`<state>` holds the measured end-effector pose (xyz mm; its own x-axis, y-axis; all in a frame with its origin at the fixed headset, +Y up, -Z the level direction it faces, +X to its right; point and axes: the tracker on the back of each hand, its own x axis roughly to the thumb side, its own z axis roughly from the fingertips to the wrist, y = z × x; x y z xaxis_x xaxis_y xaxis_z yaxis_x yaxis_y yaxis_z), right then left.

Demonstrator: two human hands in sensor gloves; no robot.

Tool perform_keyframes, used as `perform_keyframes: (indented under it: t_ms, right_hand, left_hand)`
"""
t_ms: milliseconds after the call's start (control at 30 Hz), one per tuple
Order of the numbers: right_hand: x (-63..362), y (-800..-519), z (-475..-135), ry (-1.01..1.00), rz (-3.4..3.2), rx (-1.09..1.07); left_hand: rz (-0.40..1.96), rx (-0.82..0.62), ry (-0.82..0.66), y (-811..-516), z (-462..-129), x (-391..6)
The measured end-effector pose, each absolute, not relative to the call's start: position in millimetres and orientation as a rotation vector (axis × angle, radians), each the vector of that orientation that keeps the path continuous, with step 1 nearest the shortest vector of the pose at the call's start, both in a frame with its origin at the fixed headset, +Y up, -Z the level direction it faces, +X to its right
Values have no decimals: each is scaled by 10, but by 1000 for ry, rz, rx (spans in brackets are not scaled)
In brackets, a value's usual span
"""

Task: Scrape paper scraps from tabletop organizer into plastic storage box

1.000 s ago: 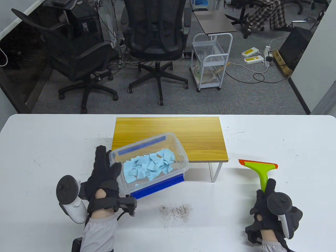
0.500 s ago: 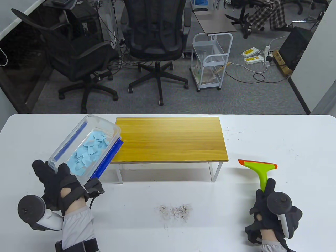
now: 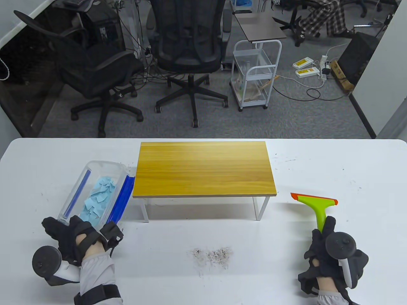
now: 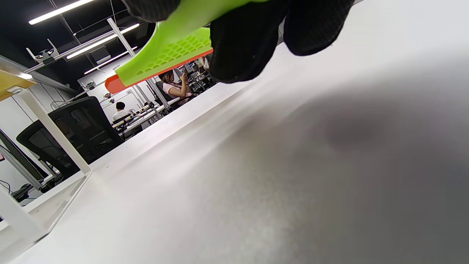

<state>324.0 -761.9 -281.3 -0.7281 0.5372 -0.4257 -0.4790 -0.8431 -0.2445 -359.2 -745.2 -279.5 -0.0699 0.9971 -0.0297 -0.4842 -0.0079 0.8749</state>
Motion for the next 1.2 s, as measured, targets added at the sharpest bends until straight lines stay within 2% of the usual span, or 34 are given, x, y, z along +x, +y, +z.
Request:
perform_keyframes:
  t_ms: [200,500,700,967,1067,1200]
  right_hand:
    - [3255,-7615,-2817,-155,2495,-669]
    - [3262,-7609,-2816,-150,2494,-674]
    - [3258,-7608,-2818,-146,2497,-666]
    - [3254,-7605,-2813,-155,2495,-652]
    - [3242,-7602,-2810,-160,2500,-641]
    - [3221,-7600,-2803,-162,2501,-630]
  left_hand:
    - [1366,766,941,-7683,-2786,-3625]
    - [1279,728,949,-7842,-2762,-3635]
    - [1139,616,900,-7908,-2760,-3639]
    - [1073,518,816,-7744,-2700,-3683]
    - [1048,534,769,-7599,-2654,-3685]
    - [988,583,610,-7304,-2626,-3552]
